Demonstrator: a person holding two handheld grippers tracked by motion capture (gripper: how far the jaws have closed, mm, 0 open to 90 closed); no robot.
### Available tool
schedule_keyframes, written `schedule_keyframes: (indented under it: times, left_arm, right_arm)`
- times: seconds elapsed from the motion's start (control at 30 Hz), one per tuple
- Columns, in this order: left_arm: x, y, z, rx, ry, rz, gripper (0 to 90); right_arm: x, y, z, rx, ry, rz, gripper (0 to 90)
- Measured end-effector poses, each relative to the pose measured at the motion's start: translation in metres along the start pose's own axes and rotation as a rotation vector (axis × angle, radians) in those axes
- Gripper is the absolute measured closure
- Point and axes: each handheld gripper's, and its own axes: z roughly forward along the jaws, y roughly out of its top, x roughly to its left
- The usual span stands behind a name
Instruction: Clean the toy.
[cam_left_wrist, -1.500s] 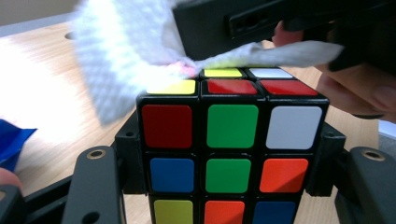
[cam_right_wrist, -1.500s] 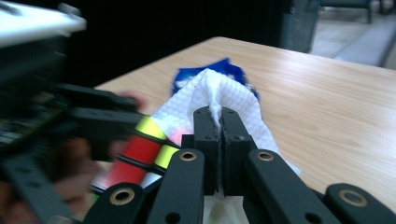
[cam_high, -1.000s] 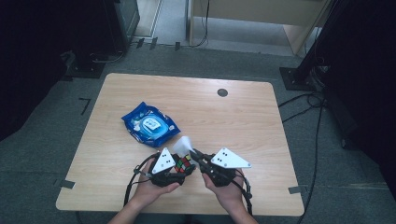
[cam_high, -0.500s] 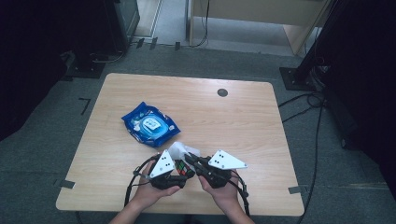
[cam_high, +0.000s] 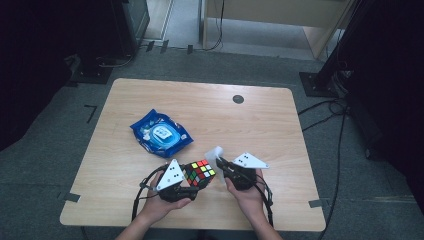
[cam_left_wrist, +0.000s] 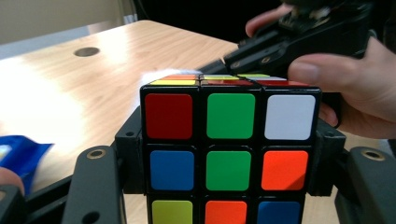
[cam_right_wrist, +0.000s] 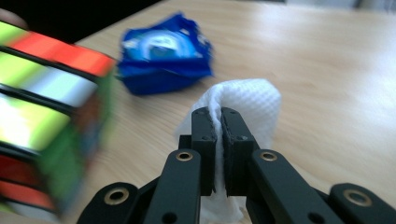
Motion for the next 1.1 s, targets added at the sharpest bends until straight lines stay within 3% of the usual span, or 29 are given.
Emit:
schedule_keyframes:
  times: [0.1,0.23,0.37,0.5,0.6,0.7,0.83,0.97,1.1]
  left_arm:
    - [0.004,-0.004,0.001,0.016,0.016,-0.005,34.3]
    - [0.006,-0.006,0.003,0.019,0.022,-0.013,34.3]
    - [0.008,-0.006,0.002,0.02,0.027,-0.017,34.3]
    - [0.013,-0.007,0.001,0.017,0.042,-0.039,34.2]
    - [0.015,-0.008,0.001,0.017,0.053,-0.05,34.3]
    - [0.014,-0.01,0.003,0.025,0.06,-0.04,34.2]
    - [0.01,-0.01,0.006,0.031,0.064,-0.021,34.2]
    - [0.005,-0.01,0.008,0.037,0.074,0.004,34.2]
    - [0.002,-0.008,0.008,0.03,0.077,0.02,34.2]
  right_arm:
    - [-0.01,0.0,-0.003,-0.009,-0.058,0.048,86.7]
    - [-0.015,0.005,-0.01,-0.027,-0.107,0.046,85.2]
    - [-0.019,0.006,-0.013,-0.041,-0.139,0.071,68.7]
    - [-0.015,0.01,-0.015,-0.052,-0.148,0.078,58.5]
    - [-0.008,0.014,-0.018,-0.064,-0.08,0.106,54.4]
    - [0.004,0.021,-0.019,-0.074,0.031,0.168,47.8]
    - [0.026,0.027,-0.017,-0.043,0.139,0.184,36.5]
    - [0.045,0.029,-0.011,-0.004,0.183,0.193,28.4]
    - [0.052,0.025,-0.002,0.067,0.174,0.211,28.3]
